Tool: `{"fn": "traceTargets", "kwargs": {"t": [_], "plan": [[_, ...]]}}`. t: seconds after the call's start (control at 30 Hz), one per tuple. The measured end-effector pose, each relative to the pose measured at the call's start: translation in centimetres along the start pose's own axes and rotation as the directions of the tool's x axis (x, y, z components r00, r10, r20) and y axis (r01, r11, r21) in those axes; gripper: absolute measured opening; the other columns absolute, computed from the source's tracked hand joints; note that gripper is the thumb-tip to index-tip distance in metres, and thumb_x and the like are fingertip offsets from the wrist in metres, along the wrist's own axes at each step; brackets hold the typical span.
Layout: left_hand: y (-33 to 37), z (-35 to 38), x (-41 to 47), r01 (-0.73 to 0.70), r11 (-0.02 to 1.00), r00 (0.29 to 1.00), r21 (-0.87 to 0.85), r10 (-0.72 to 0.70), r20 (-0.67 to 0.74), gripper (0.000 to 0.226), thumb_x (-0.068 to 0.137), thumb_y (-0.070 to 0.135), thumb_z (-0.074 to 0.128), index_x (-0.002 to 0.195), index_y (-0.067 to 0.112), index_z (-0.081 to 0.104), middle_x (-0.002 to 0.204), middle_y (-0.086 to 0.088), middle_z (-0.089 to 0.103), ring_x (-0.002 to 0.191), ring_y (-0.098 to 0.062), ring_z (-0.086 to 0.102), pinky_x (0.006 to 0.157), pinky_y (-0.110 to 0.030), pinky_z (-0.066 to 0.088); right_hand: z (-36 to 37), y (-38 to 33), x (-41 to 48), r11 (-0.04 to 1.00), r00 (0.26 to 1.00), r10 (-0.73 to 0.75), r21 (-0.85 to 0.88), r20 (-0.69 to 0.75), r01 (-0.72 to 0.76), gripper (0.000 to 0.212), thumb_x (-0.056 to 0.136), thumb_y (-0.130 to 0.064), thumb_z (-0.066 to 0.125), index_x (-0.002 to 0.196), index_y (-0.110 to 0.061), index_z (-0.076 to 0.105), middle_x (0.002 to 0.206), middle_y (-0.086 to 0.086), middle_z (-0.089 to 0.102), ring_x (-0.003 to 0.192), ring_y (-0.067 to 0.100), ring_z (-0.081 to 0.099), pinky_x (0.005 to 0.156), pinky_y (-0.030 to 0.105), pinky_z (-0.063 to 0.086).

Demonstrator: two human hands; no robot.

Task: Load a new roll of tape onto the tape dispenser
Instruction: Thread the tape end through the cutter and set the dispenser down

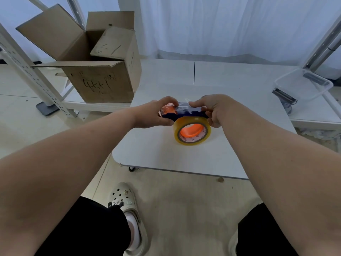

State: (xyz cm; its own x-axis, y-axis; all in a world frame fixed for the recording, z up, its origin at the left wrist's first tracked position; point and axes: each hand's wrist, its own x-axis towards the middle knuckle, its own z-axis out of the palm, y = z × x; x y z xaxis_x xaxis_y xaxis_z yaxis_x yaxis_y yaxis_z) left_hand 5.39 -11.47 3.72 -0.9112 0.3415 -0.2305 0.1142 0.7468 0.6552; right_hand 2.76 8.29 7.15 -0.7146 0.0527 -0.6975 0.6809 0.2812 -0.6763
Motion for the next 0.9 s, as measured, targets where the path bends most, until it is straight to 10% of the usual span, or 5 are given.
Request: {"fn": "traceTargets", "kwargs": {"t": [0.23, 0.33, 0.47, 0.6, 0.9], "plan": [[-0.4, -0.1, -0.3, 0.092, 0.986, 0.996, -0.138, -0.089, 0.027, 0.050, 0.084, 0.025, 0.067, 0.119, 0.044, 0.037, 0.116, -0.003, 0.048, 0.093, -0.015, 0.055, 0.070, -0.022, 0.047, -1.4, 0.5, 1.0, 0.971, 1.000, 0.021, 0.237, 0.010, -0.023, 0.011, 0.078, -0.015, 0.069, 0.074, -0.013, 0.059, 0.069, 0.000, 0.057, 0.049, 0.013, 0.052, 0.048, 0.019, 0.044], [-0.6, 0.0, -0.4, 0.107, 0.981, 0.994, -0.163, -0.104, 0.030, 0.051, 0.084, 0.023, 0.067, 0.120, 0.042, 0.037, 0.115, 0.000, 0.047, 0.092, -0.014, 0.055, 0.067, -0.019, 0.047, -1.1, 0.1, 1.5, 0.957, 0.962, -0.272, 0.103, -0.018, 0.272, 0.012, 0.079, -0.016, 0.071, 0.081, -0.016, 0.059, 0.077, 0.000, 0.057, 0.066, 0.013, 0.052, 0.057, 0.026, 0.044], [-0.6, -0.1, -0.2, 0.128, 0.975, 0.992, -0.180, -0.123, 0.035, 0.052, 0.083, 0.024, 0.068, 0.120, 0.043, 0.037, 0.109, 0.002, 0.049, 0.092, -0.015, 0.055, 0.068, -0.021, 0.045, 0.5, 0.2, 0.6, 0.583, 0.663, -0.703, -0.327, 0.256, 0.744, 0.030, 0.076, -0.016, 0.071, 0.100, -0.024, 0.056, 0.101, 0.001, 0.056, 0.093, 0.016, 0.054, 0.070, 0.022, 0.045], [-0.7, -0.2, -0.3, 0.177, 0.963, 0.984, -0.201, -0.169, 0.061, 0.052, 0.080, 0.026, 0.070, 0.114, 0.048, 0.038, 0.104, 0.006, 0.050, 0.091, -0.018, 0.055, 0.067, -0.025, 0.045, 0.7, 1.9, 1.5, 0.172, 0.657, -0.629, -0.750, 0.415, 0.639, 0.055, 0.070, -0.022, 0.070, 0.118, -0.028, 0.043, 0.120, 0.004, 0.041, 0.111, 0.022, 0.039, 0.090, 0.039, 0.045], [-0.3, -0.5, -0.8, 0.217, 0.932, 0.975, -0.290, -0.197, 0.098, 0.055, 0.079, 0.020, 0.071, 0.115, 0.047, 0.040, 0.112, 0.002, 0.049, 0.098, -0.022, 0.053, 0.071, -0.027, 0.044, 1.4, 3.3, 2.8, -0.061, 0.502, -0.767, -0.825, 0.399, 0.562, 0.053, 0.081, 0.000, 0.056, 0.124, -0.026, 0.037, 0.122, 0.007, 0.040, 0.112, 0.027, 0.041, 0.075, 0.034, 0.048]]}}
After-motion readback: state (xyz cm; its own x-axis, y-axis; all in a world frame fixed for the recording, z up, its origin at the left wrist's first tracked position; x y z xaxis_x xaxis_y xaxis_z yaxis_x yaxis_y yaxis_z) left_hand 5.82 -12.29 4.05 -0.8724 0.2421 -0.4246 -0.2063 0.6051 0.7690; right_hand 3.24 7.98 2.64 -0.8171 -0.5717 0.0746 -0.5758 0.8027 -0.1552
